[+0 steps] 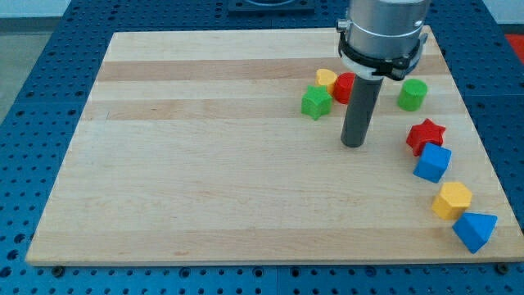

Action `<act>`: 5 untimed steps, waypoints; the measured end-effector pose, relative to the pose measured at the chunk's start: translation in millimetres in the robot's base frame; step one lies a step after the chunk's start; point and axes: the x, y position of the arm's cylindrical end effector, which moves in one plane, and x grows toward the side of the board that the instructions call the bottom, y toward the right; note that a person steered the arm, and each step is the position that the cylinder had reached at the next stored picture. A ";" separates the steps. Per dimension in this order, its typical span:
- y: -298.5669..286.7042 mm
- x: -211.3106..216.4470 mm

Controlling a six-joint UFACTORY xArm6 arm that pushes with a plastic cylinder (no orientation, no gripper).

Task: Slightly push the red circle towards top

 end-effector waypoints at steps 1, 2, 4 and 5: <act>18.9 -22.2; 21.7 -25.5; 23.6 -61.9; 23.6 -108.8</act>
